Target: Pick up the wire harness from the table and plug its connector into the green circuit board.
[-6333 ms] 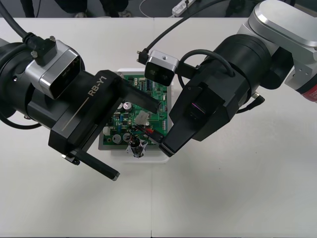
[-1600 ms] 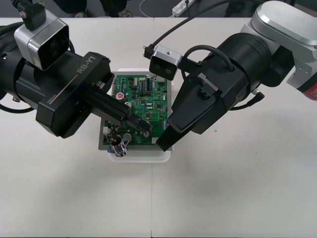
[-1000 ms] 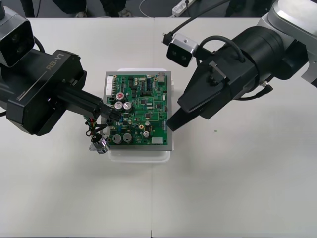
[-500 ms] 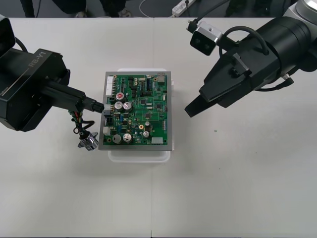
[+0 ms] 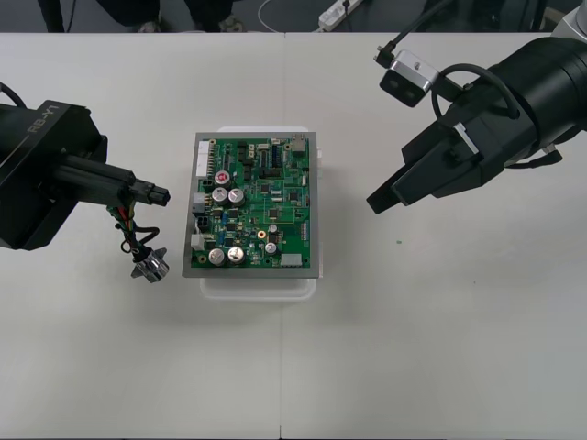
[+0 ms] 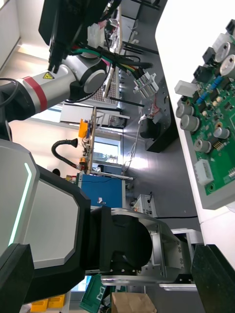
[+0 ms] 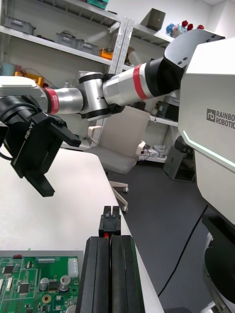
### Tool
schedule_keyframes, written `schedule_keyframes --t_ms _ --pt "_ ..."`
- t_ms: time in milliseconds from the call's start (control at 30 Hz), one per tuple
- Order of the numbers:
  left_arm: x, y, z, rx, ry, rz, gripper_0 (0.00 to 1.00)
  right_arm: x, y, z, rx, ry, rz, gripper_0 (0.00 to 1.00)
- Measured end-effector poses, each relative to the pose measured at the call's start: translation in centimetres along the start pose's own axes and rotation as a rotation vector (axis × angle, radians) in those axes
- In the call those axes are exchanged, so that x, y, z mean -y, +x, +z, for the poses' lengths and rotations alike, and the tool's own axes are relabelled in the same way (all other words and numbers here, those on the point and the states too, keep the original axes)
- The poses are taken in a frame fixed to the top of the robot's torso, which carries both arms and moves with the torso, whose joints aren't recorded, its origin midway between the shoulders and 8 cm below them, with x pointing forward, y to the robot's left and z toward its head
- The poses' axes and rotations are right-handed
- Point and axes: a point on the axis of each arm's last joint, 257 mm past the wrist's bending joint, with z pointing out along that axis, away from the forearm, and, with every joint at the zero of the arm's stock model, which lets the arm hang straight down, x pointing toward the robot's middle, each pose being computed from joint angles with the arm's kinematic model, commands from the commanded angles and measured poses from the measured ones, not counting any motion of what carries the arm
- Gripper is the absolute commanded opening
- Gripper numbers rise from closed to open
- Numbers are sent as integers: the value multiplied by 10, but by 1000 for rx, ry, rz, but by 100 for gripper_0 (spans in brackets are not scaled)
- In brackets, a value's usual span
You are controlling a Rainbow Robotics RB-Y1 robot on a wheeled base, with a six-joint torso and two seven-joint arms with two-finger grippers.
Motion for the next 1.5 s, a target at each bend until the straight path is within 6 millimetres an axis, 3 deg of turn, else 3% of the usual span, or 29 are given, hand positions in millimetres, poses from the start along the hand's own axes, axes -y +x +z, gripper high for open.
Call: schedule_keyframes --t_ms 267,667,1033,1500 --pt "-7 -1 -8 30 -24 -1 0 12 5 -5 -36 96 -41 94" --pt "-5 4 -11 39 -32 12 0 21 -5 -19 -77 280 -190 94" --pt "-4 17 -17 48 -58 18 0 35 -21 -24 -99 419 -295 94" --pt "3 36 -24 57 -89 10 0 41 -51 -16 -104 542 -453 94"
